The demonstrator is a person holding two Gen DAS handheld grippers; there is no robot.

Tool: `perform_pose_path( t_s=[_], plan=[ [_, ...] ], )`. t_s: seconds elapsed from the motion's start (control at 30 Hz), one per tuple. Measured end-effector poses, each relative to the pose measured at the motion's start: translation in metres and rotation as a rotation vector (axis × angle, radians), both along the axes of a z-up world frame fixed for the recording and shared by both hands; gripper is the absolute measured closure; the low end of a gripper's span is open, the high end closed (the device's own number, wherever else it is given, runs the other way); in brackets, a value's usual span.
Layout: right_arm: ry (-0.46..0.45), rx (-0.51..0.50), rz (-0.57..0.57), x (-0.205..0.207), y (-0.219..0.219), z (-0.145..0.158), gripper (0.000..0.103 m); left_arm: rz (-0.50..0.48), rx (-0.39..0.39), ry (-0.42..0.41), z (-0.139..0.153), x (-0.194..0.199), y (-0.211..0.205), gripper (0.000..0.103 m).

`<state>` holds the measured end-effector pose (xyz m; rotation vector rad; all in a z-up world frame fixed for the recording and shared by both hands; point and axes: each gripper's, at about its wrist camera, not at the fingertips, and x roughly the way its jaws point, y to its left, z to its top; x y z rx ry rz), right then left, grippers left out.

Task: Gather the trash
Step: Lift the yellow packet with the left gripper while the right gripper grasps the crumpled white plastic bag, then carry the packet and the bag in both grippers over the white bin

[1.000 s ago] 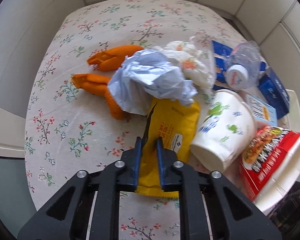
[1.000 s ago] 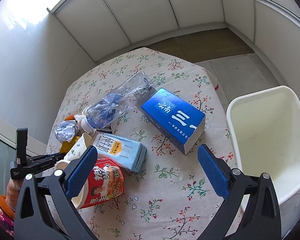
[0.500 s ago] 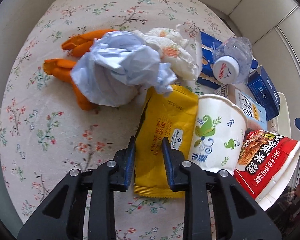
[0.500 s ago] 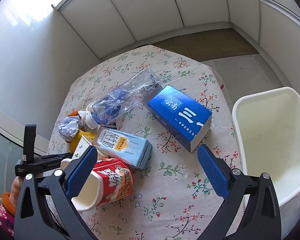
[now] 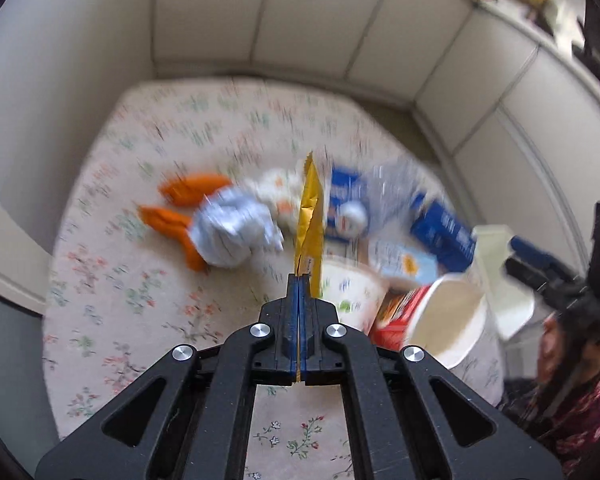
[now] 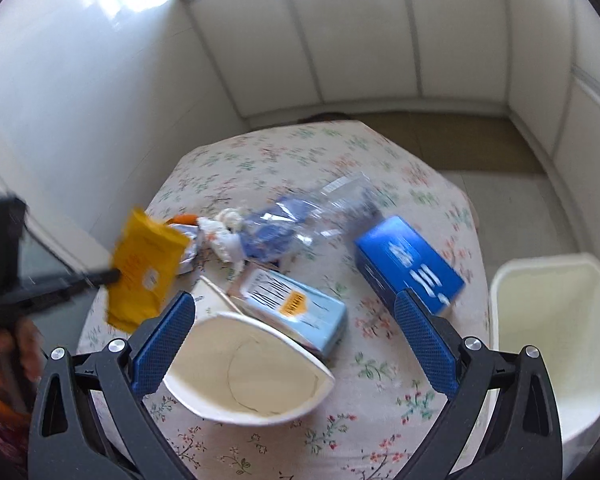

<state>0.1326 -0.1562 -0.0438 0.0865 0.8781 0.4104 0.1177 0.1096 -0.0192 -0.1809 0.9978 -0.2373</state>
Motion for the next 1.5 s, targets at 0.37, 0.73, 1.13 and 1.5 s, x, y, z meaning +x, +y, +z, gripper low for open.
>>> perform_pose_path(
  t_s=[0.37, 0.73, 1.13, 1.5],
  plan=[
    [-0.08, -0.366, 0.365, 0.034, 0.171, 0.007, 0.006, 0.235, 0.232, -0.211, 0.059, -0.013, 0.038, 0.103],
    [0.049, -0.478, 0.445, 0.061, 0.239, -0.046, 0.034, 0.304, 0.19, -0.208, 0.066, -0.01, 0.064, 0.103],
    [0.134, -0.416, 0.391, 0.074, 0.236, -0.066, 0.077, 0.33, 0.15, -0.173, 0.057, -0.005, 0.073, 0.103],
    [0.021, -0.268, 0.273, 0.057, 0.198, -0.02, 0.084, 0.312, 0.135, -0.183, 0.055, -0.004, 0.062, 0.103]
  ],
)
